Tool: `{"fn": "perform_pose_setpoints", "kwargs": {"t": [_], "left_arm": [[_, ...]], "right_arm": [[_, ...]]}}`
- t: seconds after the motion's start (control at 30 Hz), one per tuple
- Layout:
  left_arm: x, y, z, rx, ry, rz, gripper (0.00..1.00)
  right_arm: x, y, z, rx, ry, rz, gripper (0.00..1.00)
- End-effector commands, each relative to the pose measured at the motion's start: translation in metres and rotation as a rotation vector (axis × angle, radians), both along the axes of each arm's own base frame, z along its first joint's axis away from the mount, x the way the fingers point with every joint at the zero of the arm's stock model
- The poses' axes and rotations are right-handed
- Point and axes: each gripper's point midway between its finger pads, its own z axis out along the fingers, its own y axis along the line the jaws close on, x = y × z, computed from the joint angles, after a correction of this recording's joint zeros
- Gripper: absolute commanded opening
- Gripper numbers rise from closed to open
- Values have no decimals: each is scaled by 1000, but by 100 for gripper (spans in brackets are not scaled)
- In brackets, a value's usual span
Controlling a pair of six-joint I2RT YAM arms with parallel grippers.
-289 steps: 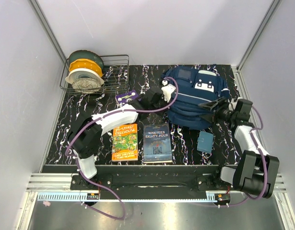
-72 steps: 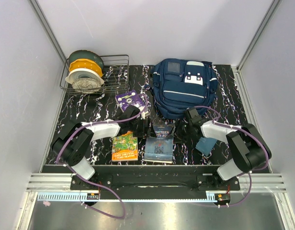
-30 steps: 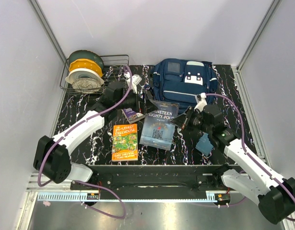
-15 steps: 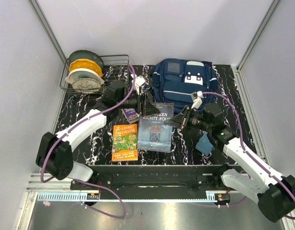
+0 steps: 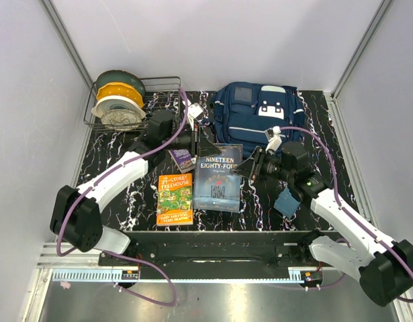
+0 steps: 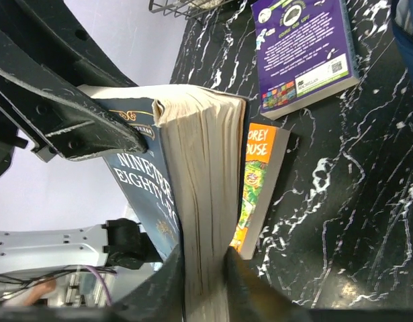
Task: Pack the student bag
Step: Pick up the book from the center of the board.
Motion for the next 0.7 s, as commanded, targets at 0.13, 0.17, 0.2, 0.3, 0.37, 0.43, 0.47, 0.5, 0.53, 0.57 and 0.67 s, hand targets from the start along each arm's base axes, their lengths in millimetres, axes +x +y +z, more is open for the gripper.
{"fn": "perform_pose_setpoints", "kwargs": {"t": [0.13,0.17,0.2,0.3,0.37,0.43,0.47,0.5,0.53,0.57,0.67], "left_arm": [[28,23,34,11,-119,215,0],[38,32,42,12,-130,256,0],[46,38,44,18,-132,290,0],[70,60,56,-18,-113,401,0],[80,68,74,-108,-94,436,0],[87,70,90,-171,-111,454,0],[89,69,97,-204,-96,466,0],[91,68,100,-226,-89,469,0],[93,68,115,-276,-125,470,0],[93,67,120,-319,-92,473,0],[96,64,140,-428,-82,462,0]], "right_arm": [[29,-19,42,-10,-101,-204,75],[30,-22,39,-17,-91,-222,79],[31,-25,36,-19,-72,-252,80],[22,-28,27,-1,-29,-258,80],[13,-21,19,40,7,-218,80],[8,-14,15,118,46,-194,80],[4,-9,15,153,56,-164,80],[2,-6,16,200,97,-163,80],[3,-4,10,228,103,-157,80],[3,-2,8,246,122,-153,79],[7,3,0,259,166,-153,79]]}}
